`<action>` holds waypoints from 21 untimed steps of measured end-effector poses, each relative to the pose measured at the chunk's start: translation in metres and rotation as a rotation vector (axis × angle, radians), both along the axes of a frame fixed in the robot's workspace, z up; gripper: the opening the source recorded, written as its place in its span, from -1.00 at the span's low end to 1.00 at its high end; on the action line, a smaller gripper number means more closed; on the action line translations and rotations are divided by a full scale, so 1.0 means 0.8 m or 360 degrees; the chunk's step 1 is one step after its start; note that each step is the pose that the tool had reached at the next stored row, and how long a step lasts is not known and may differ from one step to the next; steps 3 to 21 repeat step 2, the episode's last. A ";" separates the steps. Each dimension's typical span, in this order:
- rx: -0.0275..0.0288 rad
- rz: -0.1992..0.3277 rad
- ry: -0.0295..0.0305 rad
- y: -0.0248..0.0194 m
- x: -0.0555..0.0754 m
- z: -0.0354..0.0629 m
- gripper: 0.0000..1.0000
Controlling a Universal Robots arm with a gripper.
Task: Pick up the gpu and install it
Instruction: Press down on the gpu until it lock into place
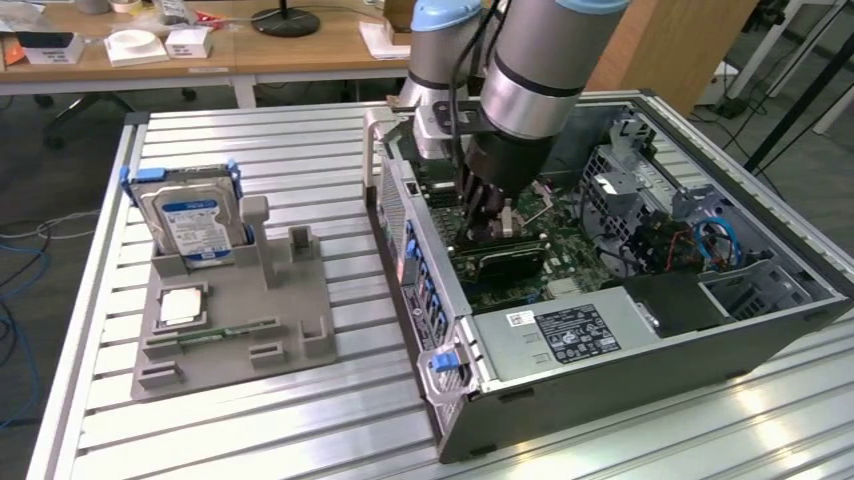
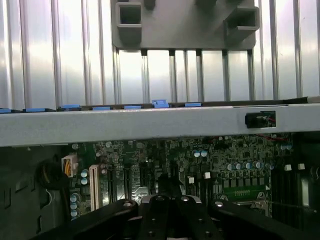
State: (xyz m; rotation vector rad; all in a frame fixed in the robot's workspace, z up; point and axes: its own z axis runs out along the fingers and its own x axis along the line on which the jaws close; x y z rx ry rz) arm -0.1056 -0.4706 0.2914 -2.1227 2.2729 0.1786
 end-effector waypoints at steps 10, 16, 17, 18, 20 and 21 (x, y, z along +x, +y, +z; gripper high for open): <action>0.00001 0.0000 0.00000 0.0000 0.000 0.000 -0.79; 0.00001 0.0000 0.00000 0.0000 0.000 0.000 -0.79; 0.00001 0.0000 0.00000 0.0000 0.000 0.000 -0.79; 0.00001 0.0000 0.00000 0.0000 0.000 0.000 -0.79; 0.00001 0.0000 0.00000 0.0000 0.000 0.000 -0.79; 0.00001 0.0000 0.00000 0.0000 0.000 0.000 -0.79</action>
